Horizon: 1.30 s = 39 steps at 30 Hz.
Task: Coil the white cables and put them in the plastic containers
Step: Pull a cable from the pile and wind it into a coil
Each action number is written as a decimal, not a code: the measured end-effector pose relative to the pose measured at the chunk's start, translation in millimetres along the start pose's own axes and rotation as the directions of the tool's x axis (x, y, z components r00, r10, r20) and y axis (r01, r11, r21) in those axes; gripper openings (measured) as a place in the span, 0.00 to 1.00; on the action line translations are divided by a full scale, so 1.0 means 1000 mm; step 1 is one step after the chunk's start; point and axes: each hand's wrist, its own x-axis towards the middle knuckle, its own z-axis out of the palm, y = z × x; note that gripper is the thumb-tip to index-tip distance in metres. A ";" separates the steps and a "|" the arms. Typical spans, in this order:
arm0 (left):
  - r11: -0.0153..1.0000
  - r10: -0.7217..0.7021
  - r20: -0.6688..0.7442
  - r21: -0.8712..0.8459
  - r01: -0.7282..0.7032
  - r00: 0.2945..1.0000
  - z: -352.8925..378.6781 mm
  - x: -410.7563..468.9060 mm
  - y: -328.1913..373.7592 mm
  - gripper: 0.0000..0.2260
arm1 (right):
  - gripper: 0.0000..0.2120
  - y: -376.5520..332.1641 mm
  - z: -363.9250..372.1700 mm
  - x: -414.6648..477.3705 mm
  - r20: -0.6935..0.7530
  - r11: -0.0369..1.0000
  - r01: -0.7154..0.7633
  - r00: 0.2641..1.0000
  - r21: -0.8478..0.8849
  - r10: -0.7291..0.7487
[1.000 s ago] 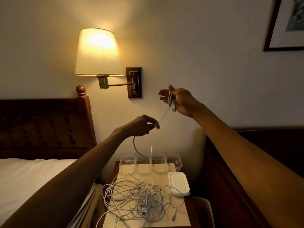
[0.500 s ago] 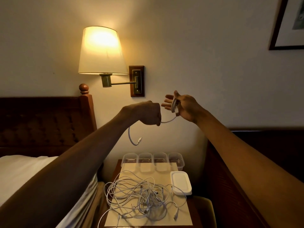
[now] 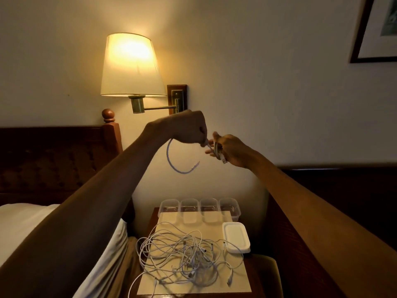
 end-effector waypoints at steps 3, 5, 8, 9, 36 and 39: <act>0.998 0.051 -0.141 -0.039 -0.057 0.989 -0.013 -0.002 -0.008 0.06 | 0.27 0.004 0.004 -0.007 0.206 0.991 -0.130 0.970 -0.008 0.129; 0.990 0.076 -0.224 -0.102 -0.101 0.972 -0.015 -0.002 -0.016 0.05 | 0.29 0.006 0.004 -0.015 0.351 0.987 -0.161 0.925 0.009 0.148; 0.984 0.069 -0.296 -0.135 -0.114 0.953 -0.008 0.001 -0.029 0.06 | 0.31 0.008 0.004 -0.023 0.417 0.978 -0.139 0.907 0.153 0.064; 0.981 0.062 -0.313 -0.156 -0.115 0.948 -0.003 0.002 -0.033 0.06 | 0.33 0.007 0.004 -0.024 0.432 0.965 -0.148 0.901 0.216 0.041; 0.711 -0.365 0.170 -0.584 0.392 0.916 0.075 -0.014 -0.056 0.19 | 0.23 -0.024 -0.030 -0.021 0.216 0.561 -0.069 0.956 0.825 -0.200; 0.388 -0.378 0.144 -0.872 0.297 0.915 0.071 -0.014 -0.055 0.15 | 0.22 -0.020 -0.031 -0.020 0.331 0.521 -0.165 0.912 0.838 -0.244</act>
